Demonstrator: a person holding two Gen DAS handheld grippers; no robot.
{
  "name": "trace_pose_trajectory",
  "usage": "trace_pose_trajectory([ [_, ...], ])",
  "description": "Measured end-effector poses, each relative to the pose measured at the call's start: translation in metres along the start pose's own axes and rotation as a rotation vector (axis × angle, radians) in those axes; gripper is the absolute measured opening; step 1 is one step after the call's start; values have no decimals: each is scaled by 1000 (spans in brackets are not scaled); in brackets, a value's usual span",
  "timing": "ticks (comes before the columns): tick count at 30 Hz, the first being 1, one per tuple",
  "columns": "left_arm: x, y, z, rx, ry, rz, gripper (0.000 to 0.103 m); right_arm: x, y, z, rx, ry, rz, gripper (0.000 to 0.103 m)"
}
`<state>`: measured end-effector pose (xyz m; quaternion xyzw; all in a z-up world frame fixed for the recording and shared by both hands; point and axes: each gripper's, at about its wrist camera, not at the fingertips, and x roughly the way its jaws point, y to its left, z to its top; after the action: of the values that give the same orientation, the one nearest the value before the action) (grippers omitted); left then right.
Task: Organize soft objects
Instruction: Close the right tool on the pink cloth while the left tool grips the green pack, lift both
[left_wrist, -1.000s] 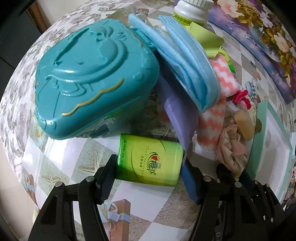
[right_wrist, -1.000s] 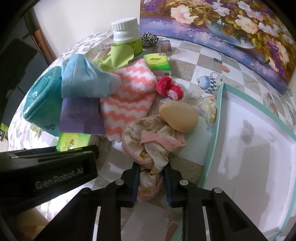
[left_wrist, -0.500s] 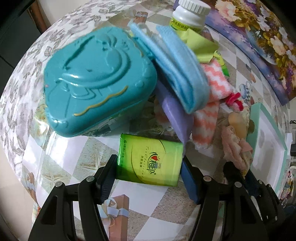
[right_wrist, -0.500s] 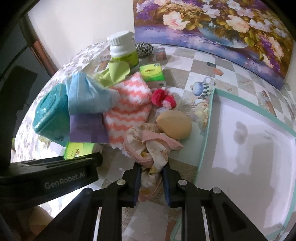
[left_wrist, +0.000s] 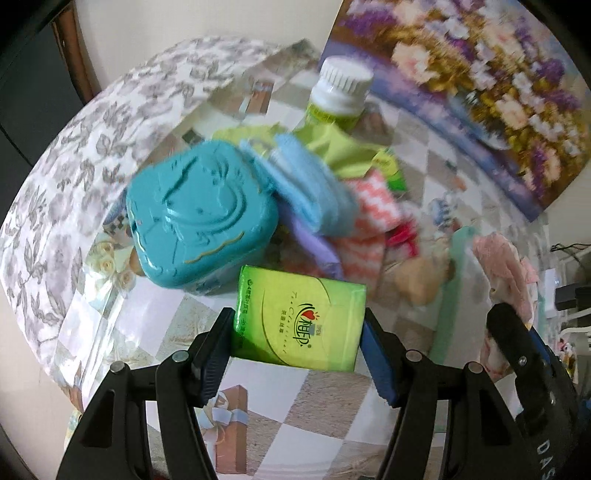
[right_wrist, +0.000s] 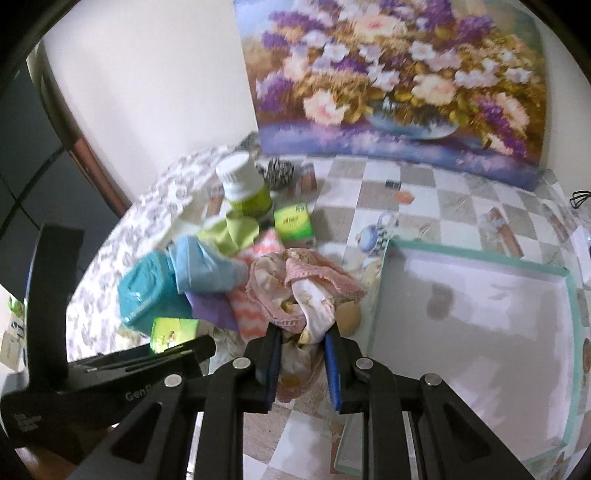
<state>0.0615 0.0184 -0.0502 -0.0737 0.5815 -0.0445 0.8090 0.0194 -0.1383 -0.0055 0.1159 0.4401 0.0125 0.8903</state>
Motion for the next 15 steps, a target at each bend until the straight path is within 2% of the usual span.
trace_pose_trajectory([
  [8,-41,-18,-4,72,-171,-64,67,-35,-11,6,38,-93,0,23],
  [11,-48,-33,-3,116,-217,-76,67,-43,-17,7,55,-109,-9,23],
  [15,-53,-52,-11,187,-242,-99,67,-43,-24,5,66,-102,-37,23],
])
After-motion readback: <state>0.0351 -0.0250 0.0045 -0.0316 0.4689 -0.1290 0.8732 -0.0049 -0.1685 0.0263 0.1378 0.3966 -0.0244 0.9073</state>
